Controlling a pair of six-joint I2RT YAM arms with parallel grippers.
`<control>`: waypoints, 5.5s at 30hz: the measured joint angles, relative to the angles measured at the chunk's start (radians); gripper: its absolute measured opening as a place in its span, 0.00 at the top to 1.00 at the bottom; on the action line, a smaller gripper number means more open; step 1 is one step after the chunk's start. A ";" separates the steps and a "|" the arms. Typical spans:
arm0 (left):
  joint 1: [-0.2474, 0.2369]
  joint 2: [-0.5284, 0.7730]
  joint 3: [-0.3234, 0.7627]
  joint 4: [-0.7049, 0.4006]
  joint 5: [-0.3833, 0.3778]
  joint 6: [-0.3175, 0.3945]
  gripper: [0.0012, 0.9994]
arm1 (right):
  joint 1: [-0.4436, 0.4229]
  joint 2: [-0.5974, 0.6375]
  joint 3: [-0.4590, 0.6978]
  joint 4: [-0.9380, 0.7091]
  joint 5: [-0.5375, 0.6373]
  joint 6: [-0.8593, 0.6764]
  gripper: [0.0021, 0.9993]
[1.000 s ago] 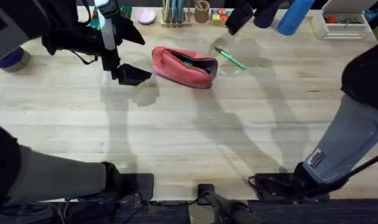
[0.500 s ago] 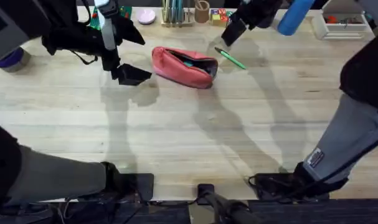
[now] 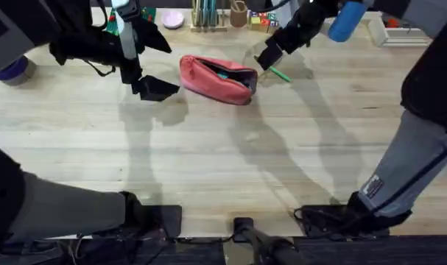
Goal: Unzip the bag, pick up the pens from the table one at a time and place them inside, then zip the bag closed.
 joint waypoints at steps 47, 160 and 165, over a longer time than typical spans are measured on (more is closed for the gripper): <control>0.000 0.000 0.000 0.000 0.000 0.000 0.01 | 0.000 0.087 -0.009 0.050 0.019 0.042 0.97; 0.000 0.000 0.000 0.000 0.000 0.000 0.01 | 0.365 -0.011 0.021 -0.019 -0.068 -0.446 0.80; 0.000 0.000 0.000 0.000 0.000 0.000 0.01 | 0.365 -0.011 0.021 -0.026 -0.068 -0.437 0.18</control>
